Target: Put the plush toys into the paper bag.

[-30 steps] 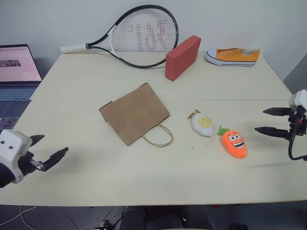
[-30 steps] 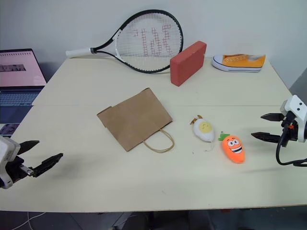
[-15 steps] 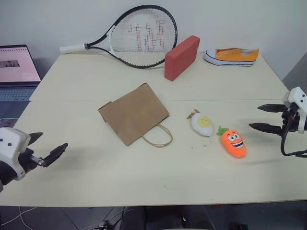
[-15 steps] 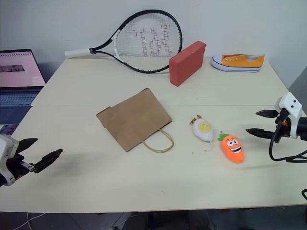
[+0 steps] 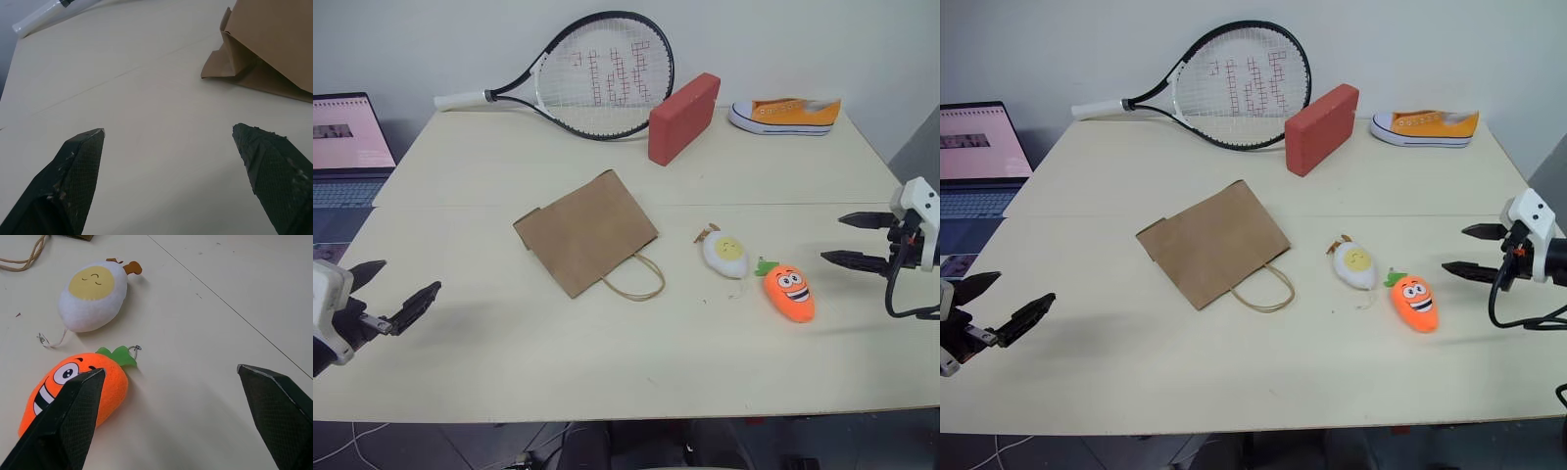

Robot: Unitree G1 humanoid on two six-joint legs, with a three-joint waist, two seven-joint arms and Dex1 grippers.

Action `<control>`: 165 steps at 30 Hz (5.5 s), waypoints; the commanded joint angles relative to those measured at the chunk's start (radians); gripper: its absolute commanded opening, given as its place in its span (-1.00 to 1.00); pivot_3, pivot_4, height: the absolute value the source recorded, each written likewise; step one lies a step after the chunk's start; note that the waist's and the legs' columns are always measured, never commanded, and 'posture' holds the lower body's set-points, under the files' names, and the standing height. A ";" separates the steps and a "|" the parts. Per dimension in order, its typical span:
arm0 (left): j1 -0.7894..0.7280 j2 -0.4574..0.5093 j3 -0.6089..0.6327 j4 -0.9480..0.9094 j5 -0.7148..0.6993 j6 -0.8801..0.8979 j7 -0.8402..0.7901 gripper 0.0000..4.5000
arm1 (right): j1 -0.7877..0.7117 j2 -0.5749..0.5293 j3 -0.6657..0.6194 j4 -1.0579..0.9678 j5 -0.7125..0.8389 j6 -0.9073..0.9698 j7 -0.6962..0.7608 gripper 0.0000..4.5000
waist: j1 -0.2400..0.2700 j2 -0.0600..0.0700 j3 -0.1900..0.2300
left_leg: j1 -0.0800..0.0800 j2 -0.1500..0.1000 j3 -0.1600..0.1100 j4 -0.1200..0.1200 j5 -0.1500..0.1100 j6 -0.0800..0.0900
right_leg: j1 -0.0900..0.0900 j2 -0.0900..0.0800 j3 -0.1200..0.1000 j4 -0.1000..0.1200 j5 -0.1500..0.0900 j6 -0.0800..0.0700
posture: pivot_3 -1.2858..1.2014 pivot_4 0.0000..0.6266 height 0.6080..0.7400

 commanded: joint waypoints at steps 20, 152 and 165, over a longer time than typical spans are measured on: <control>-0.330 -0.002 -0.708 -0.207 0.151 -0.051 -0.062 0.99 | 0.198 0.008 -0.063 -0.745 0.295 0.326 -0.041 1.00 | 0.016 0.000 0.000 | 0.000 0.000 -0.001 0.001 0.000 0.000 | 0.001 0.001 0.001 0.000 0.003 0.006 | 0.03 -0.52 1.00; -1.029 -0.138 -0.731 0.082 -0.001 0.001 -0.182 -1.00 | 0.031 1.123 0.394 -0.137 -0.219 0.040 -0.945 -0.98 | 0.006 -0.005 -0.004 | -0.004 0.005 -0.014 0.004 0.000 0.000 | 0.002 0.014 -0.001 0.002 0.008 0.010 | 0.03 -0.52 1.00; -0.935 -0.142 -0.764 -0.013 -0.055 0.081 -0.218 -1.00 | 0.096 0.997 0.446 -0.508 -0.215 0.154 -0.858 -0.98 | 0.002 -0.005 -0.004 | -0.006 0.008 -0.014 0.001 0.000 0.000 | -0.001 0.017 -0.002 0.001 0.007 0.009 | 0.03 -0.52 1.00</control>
